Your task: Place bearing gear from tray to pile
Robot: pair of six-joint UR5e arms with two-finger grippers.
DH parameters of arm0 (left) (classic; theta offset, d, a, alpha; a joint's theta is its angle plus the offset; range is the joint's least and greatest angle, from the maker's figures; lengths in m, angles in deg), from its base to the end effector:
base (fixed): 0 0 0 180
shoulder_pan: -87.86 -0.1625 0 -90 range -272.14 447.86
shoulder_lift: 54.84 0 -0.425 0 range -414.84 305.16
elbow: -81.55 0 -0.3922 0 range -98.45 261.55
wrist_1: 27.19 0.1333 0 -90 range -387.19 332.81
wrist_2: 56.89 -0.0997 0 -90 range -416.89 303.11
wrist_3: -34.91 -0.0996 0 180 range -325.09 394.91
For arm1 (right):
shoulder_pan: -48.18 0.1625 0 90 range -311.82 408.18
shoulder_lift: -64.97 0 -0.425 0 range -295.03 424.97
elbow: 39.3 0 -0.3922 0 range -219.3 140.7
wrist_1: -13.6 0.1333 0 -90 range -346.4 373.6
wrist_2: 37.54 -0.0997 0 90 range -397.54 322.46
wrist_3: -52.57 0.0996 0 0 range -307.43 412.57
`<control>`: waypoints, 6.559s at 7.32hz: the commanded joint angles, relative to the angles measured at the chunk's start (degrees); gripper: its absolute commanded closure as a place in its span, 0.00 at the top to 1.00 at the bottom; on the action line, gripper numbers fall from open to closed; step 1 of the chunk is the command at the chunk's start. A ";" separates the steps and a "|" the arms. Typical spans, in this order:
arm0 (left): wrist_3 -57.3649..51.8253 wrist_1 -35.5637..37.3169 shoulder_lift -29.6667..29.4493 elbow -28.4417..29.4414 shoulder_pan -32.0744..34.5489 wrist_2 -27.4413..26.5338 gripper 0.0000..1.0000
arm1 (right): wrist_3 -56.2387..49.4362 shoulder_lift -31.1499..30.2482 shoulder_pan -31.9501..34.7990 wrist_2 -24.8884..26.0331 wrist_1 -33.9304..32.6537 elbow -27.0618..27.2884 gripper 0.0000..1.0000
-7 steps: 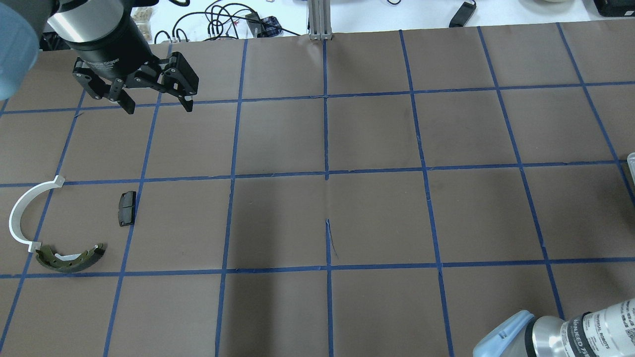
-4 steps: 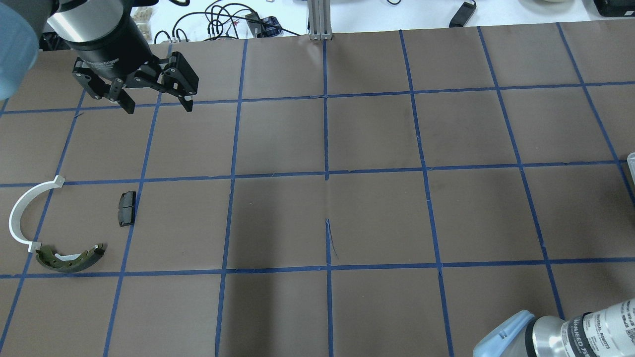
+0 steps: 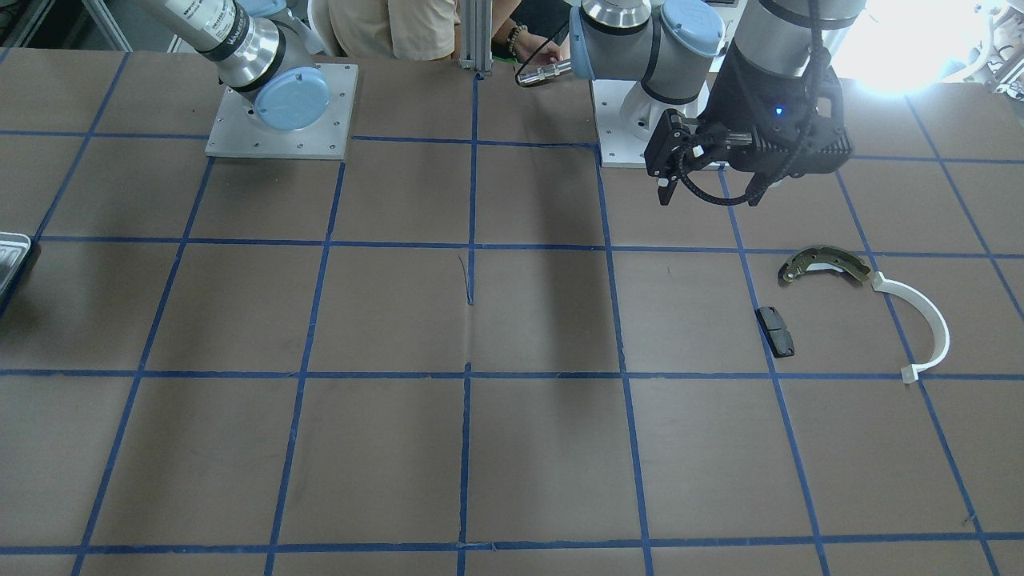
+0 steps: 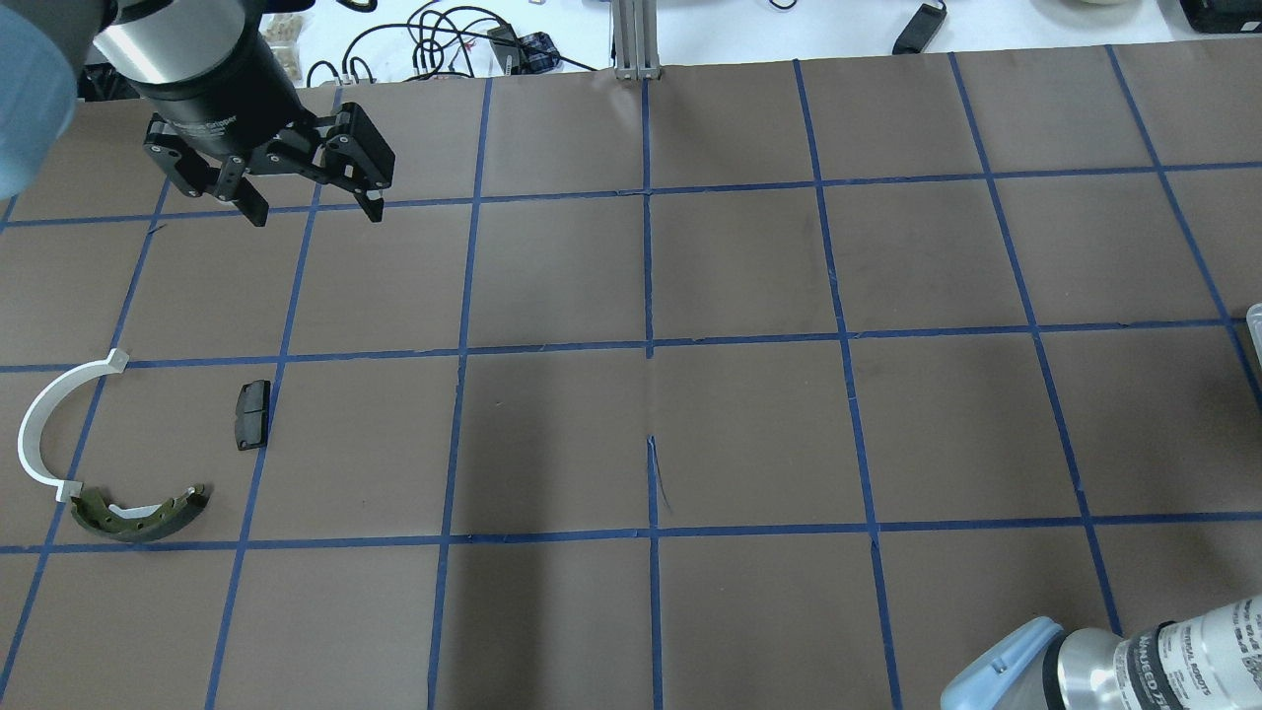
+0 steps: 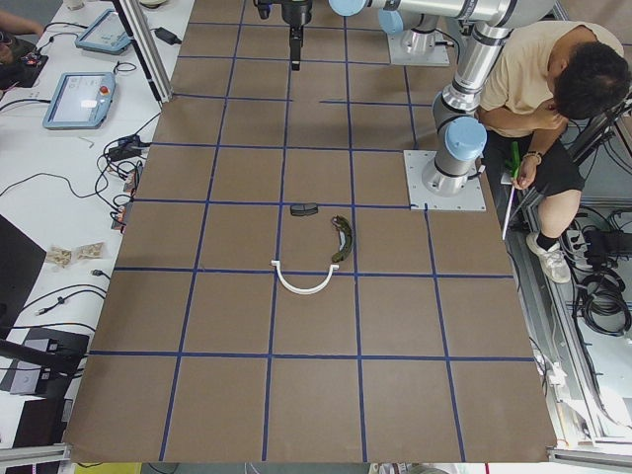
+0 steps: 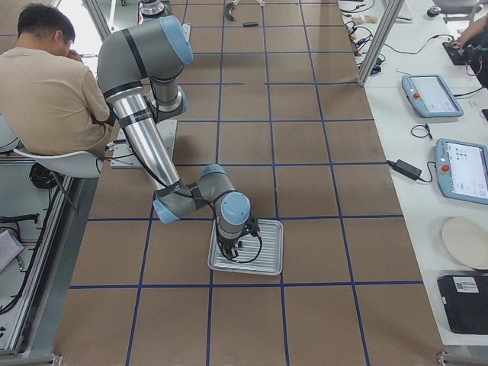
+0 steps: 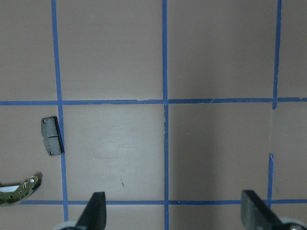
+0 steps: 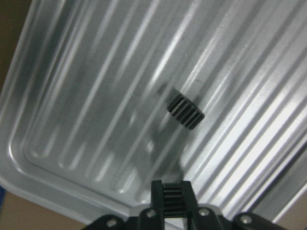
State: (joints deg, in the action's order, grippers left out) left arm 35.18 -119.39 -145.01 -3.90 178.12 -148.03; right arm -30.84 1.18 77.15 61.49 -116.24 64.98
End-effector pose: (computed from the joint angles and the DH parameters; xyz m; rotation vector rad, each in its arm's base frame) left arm -0.1336 -0.4951 0.5217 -0.0009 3.1213 -0.0595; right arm -0.4544 -0.3861 0.1897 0.6020 -3.0360 -0.2381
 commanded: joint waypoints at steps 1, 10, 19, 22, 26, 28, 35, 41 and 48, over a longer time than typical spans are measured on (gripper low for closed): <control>0.00 0.00 0.00 0.03 0.00 0.00 1.00 | 11.10 -7.79 2.57 -2.86 10.94 0.22 0.00; -0.18 0.00 0.00 -0.06 0.00 0.00 1.00 | 116.01 -13.66 64.67 -26.39 12.23 0.49 0.01; 0.52 2.71 -1.56 -0.94 0.00 0.70 1.00 | 114.00 -5.98 68.80 -20.48 -1.38 -1.00 1.00; 7.69 6.14 -6.21 -1.47 5.25 0.88 1.00 | 81.51 -14.76 48.99 -17.75 14.83 -1.44 1.00; 20.70 21.23 -20.62 -1.38 18.68 4.29 1.00 | 36.29 -12.61 19.36 -9.30 13.33 -1.36 1.00; 25.38 28.72 -27.91 -1.38 24.58 4.13 1.00 | 21.69 -4.36 11.76 -9.04 2.54 -1.27 1.00; 27.60 40.70 -36.65 -4.27 27.69 -0.24 1.00 | 6.78 1.47 1.63 -9.21 1.61 -1.62 0.97; 31.46 36.21 -36.83 -3.76 27.69 -0.70 0.18 | 2.55 1.83 1.53 -6.51 -0.85 -1.53 0.10; 13.28 31.23 -27.55 -5.33 17.71 -3.95 0.00 | 27.69 -14.22 14.14 -7.01 19.83 -0.83 0.00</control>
State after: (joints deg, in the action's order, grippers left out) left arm 57.56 -85.38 -176.47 -8.35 200.51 -151.21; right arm -13.71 -8.20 85.70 55.02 -104.34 63.90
